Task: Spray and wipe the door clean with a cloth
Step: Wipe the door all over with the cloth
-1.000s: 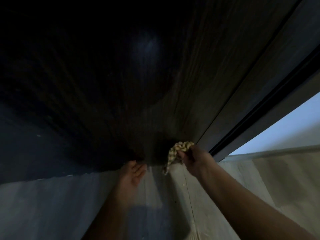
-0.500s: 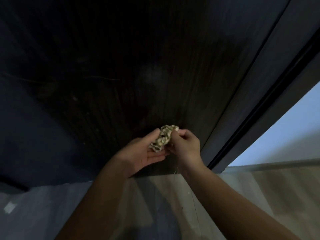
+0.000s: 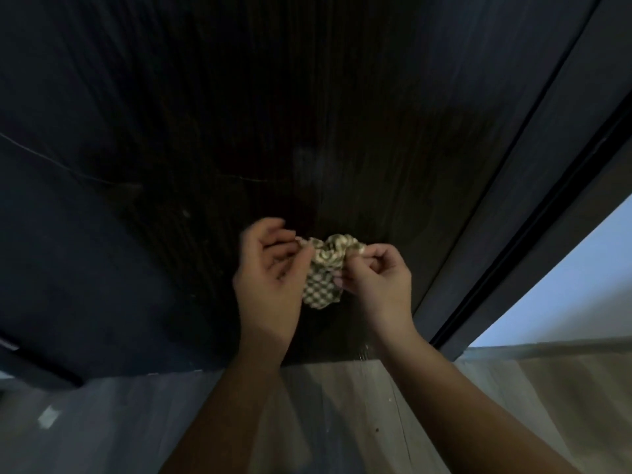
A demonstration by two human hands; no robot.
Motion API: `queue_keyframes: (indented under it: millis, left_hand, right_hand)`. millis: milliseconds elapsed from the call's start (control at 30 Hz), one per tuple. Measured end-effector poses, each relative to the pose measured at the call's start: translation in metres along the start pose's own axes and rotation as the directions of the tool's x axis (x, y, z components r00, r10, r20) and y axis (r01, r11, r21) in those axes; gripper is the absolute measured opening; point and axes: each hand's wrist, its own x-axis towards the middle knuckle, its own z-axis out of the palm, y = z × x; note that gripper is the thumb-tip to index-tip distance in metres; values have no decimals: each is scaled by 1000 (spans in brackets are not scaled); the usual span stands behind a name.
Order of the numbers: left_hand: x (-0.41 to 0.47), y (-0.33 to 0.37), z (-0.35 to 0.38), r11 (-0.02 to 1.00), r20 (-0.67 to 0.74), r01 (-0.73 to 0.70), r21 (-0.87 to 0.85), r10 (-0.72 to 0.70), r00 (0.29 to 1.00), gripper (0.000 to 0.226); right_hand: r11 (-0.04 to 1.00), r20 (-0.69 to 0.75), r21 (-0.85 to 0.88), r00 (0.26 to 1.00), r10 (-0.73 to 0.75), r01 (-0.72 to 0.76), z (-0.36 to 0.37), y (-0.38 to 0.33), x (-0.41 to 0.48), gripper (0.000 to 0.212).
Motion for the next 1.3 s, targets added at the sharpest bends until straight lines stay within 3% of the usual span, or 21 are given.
queue_keyframes:
  millis: [67, 100, 167, 233, 300, 400, 500, 567, 667, 733, 767, 833, 900, 967, 1033, 1133, 1233, 1300]
  left_hand:
    - [1, -6, -6, 913, 210, -312, 262, 261, 942, 31]
    - [0, -11, -7, 856, 288, -397, 332, 309, 906, 35]
    - [-3, -15, -6, 781, 374, -469, 412, 324, 869, 54]
    - [-6, -14, -3, 661, 374, -534, 527, 384, 844, 65]
    - [-3, -11, -2, 594, 359, -581, 557, 458, 813, 55]
    - [12, -4, 1, 462, 348, -661, 591, 593, 726, 39]
    - [33, 9, 1, 308, 363, -686, 659, 669, 649, 35]
    - [48, 21, -3, 281, 355, -692, 664, 697, 623, 28]
    - [59, 31, -4, 296, 353, -713, 636, 710, 610, 14]
    - [57, 29, 2, 215, 450, -764, 608, 700, 554, 15]
    - [57, 26, 1, 174, 493, -784, 595, 692, 527, 16]
    - [63, 22, -9, 213, 454, -755, 620, 688, 567, 12]
    - [62, 18, -27, 356, 279, -622, 697, 665, 693, 16]
    - [57, 15, -32, 434, 125, -490, 756, 639, 759, 17]
    - [55, 18, -16, 448, 138, -515, 731, 641, 755, 22]
    - [60, 24, -4, 354, 263, -640, 682, 697, 667, 36]
    - [57, 19, -20, 424, 140, -539, 727, 678, 722, 21]
    - [49, 11, -22, 412, 120, -461, 786, 630, 767, 28]
  right_hand:
    - [995, 65, -45, 995, -80, 83, 4, -5, -3, 5]
    - [992, 109, -62, 988, -107, 114, 5, -6, -5, 10]
    - [991, 176, -54, 978, -113, 125, 4, -10, -10, 19]
    - [991, 218, -27, 968, -122, 131, 2, -16, -12, 27]
    - [971, 250, -29, 942, -224, 239, 2, -25, -13, 30]
    - [882, 350, -39, 833, -429, 470, 4, -32, -12, 36]
    - [883, 425, -37, 807, -410, 468, 6, -42, -9, 39]
    - [852, 392, -84, 804, -448, 516, 1, -52, -6, 33]
    - [587, 273, -343, 676, -684, 733, -10, -63, 0, 32]
    - [402, 278, -525, 597, -752, 750, -15, -65, 2, 41]
    - [357, 301, -595, 612, -732, 720, -16, -65, 3, 48]
    - [304, 354, -696, 679, -644, 651, -16, -61, 5, 62]
    - [249, 402, -737, 703, -586, 629, -19, -57, 6, 71]
    - [245, 411, -740, 708, -574, 627, -22, -55, 5, 71]
    - [279, 399, -732, 723, -564, 621, -22, -53, 3, 70]
    - [306, 400, -733, 749, -529, 608, -21, -50, 1, 70]
    - [325, 404, -722, 754, -518, 611, -25, -48, -1, 69]
    - [338, 401, -713, 752, -523, 615, -25, -48, -1, 69]
